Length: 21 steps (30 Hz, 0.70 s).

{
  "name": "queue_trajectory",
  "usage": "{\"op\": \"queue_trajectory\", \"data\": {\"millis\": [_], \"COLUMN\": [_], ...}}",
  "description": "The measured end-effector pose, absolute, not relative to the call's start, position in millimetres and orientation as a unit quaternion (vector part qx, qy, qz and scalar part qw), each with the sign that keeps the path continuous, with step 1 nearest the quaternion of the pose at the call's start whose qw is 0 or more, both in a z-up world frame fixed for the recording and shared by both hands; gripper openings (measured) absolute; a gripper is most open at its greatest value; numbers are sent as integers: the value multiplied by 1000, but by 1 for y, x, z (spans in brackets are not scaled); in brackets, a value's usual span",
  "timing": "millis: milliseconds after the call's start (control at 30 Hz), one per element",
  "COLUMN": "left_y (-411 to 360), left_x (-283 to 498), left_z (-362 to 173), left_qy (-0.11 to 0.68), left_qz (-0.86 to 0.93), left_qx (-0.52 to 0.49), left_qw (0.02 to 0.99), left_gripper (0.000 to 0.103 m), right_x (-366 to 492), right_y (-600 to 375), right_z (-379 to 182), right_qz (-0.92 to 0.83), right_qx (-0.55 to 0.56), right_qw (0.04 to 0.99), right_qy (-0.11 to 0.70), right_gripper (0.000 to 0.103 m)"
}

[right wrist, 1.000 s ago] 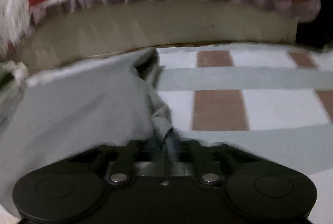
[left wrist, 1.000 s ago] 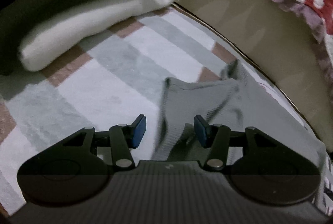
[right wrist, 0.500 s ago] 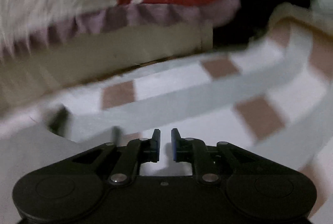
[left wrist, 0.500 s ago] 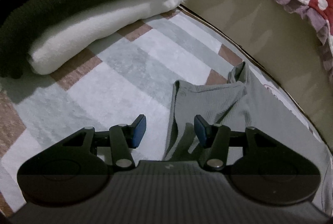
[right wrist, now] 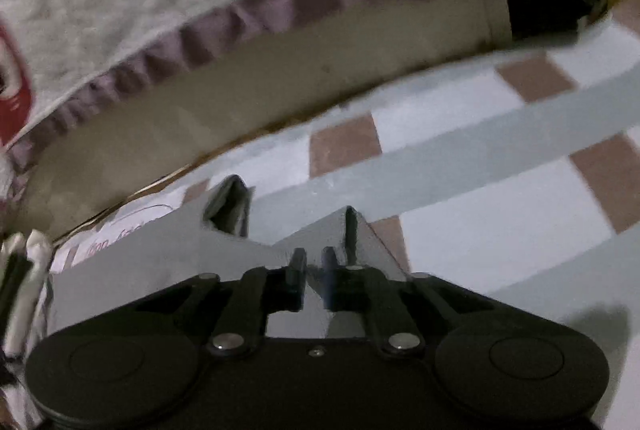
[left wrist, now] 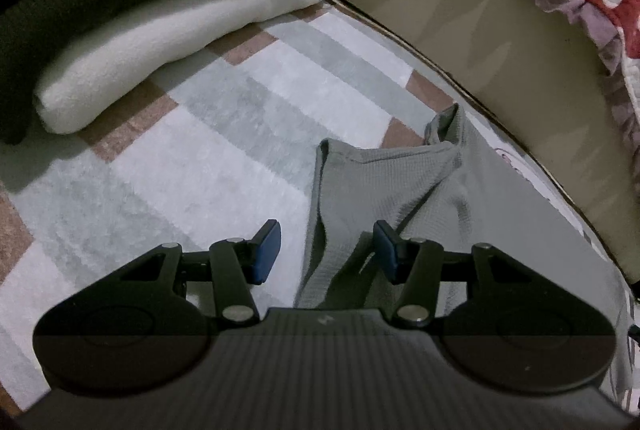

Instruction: Fold clothes

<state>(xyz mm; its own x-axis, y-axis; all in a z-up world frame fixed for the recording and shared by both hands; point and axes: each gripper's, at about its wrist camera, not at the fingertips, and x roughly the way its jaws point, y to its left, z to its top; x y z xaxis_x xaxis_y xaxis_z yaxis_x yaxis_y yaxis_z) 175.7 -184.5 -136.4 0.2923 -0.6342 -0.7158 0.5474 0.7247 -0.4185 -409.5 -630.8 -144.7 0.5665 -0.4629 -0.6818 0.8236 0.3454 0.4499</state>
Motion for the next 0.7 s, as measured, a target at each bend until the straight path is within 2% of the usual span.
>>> {"op": "queue_trajectory", "data": {"millis": [167, 267, 300, 333, 433, 533, 633, 700], "left_y": [-189, -196, -198, -199, -197, -191, -192, -196], "left_x": [172, 171, 171, 171, 173, 179, 180, 177], "left_z": [-135, -138, -139, -139, -136, -135, -139, -141], "left_qy": [456, 458, 458, 455, 447, 446, 449, 445], "left_qz": [-388, -391, -389, -387, -380, -375, -375, -386], "left_qx": [-48, -46, -39, -33, -24, -39, -35, -24], "left_qw": [799, 797, 798, 801, 809, 812, 810, 808], "left_gripper": [50, 51, 51, 51, 51, 51, 53, 65], "right_x": [-394, -390, -387, -383, -380, -383, -368, -355], "right_y": [-634, -627, -626, -624, -616, -630, -637, -637], "right_z": [-154, -162, -162, -160, -141, -132, -139, -147], "right_qz": [-423, -418, -420, -425, -461, -480, -486, -489], "right_qx": [388, 371, 350, 317, 216, 210, 170, 139], "right_qw": [776, 788, 796, 803, 824, 821, 814, 808], "right_qy": [263, 258, 261, 271, 248, 228, 267, 297], "right_gripper": [31, 33, 31, 4, 4, 4, 4, 5]}}
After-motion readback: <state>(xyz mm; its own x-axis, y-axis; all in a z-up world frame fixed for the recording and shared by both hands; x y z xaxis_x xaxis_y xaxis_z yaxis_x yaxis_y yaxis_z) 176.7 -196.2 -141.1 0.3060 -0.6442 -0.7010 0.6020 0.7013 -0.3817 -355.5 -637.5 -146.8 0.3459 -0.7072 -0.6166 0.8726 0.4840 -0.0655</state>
